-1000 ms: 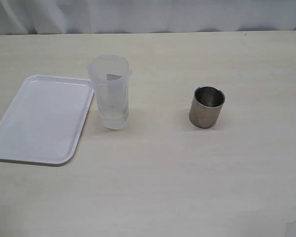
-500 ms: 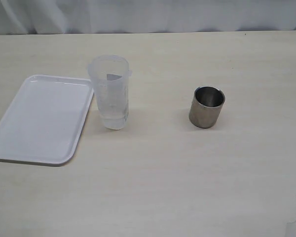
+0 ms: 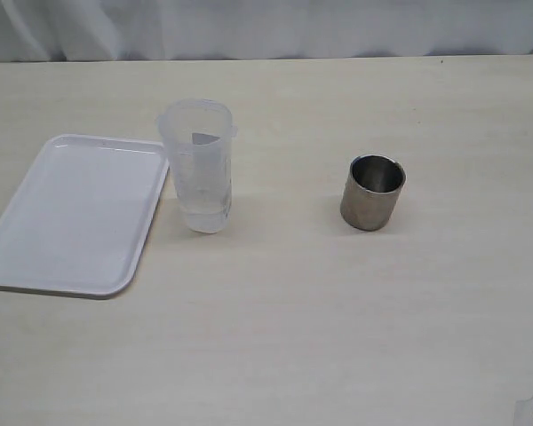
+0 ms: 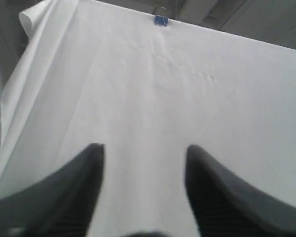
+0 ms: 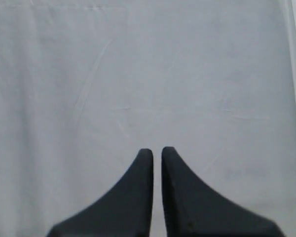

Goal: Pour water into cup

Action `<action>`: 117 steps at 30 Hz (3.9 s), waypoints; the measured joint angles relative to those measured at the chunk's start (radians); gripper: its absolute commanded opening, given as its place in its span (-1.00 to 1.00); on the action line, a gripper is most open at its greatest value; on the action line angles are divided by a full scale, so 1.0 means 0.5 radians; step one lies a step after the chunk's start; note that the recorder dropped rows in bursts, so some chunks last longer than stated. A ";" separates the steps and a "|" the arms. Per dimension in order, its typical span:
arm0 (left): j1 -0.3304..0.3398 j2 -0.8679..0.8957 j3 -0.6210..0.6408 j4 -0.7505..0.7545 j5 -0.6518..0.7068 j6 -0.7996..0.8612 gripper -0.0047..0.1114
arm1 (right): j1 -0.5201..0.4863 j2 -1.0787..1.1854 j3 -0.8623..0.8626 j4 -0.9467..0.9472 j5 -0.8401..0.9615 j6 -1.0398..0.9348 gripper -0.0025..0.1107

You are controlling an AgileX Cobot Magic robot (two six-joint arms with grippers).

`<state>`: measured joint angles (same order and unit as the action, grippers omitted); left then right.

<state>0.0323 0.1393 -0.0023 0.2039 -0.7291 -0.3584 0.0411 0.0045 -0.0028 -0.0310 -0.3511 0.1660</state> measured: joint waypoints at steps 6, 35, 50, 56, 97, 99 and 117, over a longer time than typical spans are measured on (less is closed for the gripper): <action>0.000 0.365 0.000 0.274 -0.195 -0.015 0.75 | 0.000 0.000 0.000 -0.008 -0.026 0.004 0.15; -0.003 2.107 -0.163 1.344 -0.750 0.012 0.75 | 0.000 0.505 0.000 -0.137 -0.346 0.074 0.55; -0.003 3.039 -0.539 1.642 -0.946 0.172 0.75 | 0.000 0.541 0.000 -0.247 -0.401 0.111 0.55; -0.003 3.328 -0.696 1.663 -0.954 0.186 0.75 | 0.000 0.541 0.000 -0.247 -0.401 0.122 0.55; -0.416 3.852 -1.367 1.500 -0.905 0.241 0.75 | 0.000 0.541 0.000 -0.255 -0.401 0.160 0.55; -0.421 3.852 -1.367 1.481 -0.904 0.270 0.75 | 0.000 0.541 0.000 -0.255 -0.401 0.160 0.55; -0.434 4.049 -1.510 1.420 -0.953 0.314 0.75 | 0.000 0.541 0.000 -0.255 -0.401 0.163 0.55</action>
<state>-0.1849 2.1636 -0.7573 0.9140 -1.2055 -0.2011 0.0411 0.2751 -0.0028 -0.1584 -0.5515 0.2476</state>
